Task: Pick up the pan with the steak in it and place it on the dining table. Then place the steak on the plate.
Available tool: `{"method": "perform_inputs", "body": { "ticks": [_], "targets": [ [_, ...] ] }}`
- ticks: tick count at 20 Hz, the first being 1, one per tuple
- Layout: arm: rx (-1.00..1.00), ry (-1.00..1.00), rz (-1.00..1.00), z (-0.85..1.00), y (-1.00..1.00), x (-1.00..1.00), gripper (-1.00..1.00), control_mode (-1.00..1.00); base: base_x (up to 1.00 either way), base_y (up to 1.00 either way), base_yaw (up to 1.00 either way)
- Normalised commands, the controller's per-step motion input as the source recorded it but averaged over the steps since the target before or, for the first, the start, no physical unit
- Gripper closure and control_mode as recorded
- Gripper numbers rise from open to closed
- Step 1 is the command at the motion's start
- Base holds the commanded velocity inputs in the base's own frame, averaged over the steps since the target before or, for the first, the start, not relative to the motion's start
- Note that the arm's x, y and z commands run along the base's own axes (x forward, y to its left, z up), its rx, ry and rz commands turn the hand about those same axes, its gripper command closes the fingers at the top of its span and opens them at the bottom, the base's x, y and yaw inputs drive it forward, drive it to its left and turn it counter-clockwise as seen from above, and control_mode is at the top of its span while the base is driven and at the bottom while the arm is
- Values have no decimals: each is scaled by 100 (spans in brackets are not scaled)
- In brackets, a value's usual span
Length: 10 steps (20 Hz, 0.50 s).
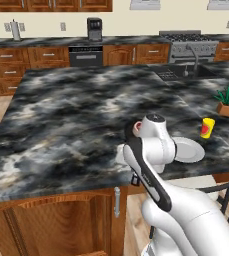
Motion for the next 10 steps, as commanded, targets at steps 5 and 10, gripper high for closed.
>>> {"method": "perform_inputs", "body": {
  "ticks": [5,10],
  "targets": [
    [0,0,-18,-13,11,21,100,-100,0,0,0],
    [0,0,0,-7,0,4,100,-100,0,0,0]
  ]
}}
